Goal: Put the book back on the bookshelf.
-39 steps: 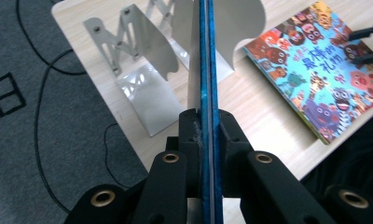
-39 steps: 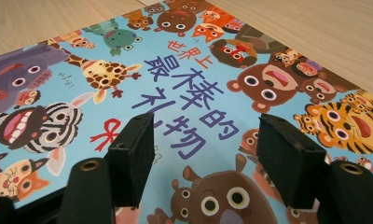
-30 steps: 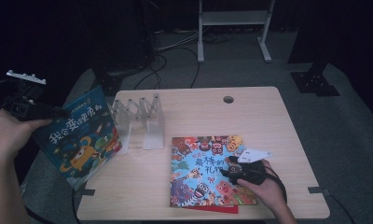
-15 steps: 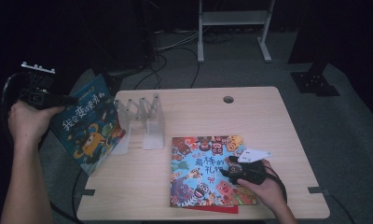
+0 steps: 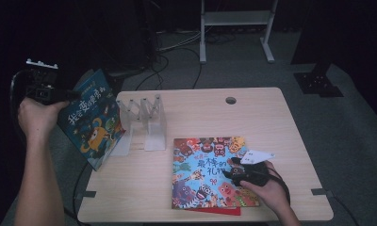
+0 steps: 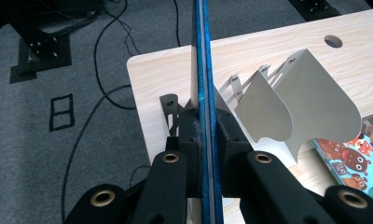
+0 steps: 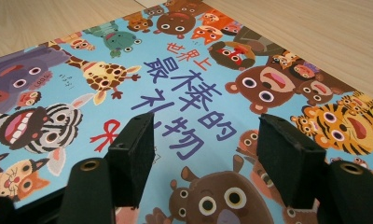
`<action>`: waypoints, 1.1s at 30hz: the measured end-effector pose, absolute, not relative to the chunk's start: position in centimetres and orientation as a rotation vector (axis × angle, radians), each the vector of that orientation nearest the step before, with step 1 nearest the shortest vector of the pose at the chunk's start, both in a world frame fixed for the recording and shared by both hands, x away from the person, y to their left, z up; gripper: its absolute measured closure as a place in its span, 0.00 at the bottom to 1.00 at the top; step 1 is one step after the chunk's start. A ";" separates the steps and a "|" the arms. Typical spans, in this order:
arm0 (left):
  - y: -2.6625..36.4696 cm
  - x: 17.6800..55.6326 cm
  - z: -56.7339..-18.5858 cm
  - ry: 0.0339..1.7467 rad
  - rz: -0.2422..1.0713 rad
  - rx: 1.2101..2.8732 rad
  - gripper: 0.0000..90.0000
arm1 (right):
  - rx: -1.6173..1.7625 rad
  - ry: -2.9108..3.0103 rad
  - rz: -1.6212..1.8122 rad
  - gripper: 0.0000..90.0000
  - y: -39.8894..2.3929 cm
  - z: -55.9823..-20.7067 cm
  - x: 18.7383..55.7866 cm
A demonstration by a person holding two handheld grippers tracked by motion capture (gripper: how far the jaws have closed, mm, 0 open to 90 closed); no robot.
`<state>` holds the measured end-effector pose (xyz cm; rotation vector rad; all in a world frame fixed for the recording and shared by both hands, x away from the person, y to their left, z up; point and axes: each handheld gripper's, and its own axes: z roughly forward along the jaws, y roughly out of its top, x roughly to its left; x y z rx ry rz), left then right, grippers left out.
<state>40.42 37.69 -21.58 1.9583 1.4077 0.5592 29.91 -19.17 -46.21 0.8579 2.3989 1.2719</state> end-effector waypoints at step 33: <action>37.8 39.5 -19.6 1.412 0.544 2.034 0.87 | 0.853 2.410 1.263 0.40 -19.0 -46.4 29.9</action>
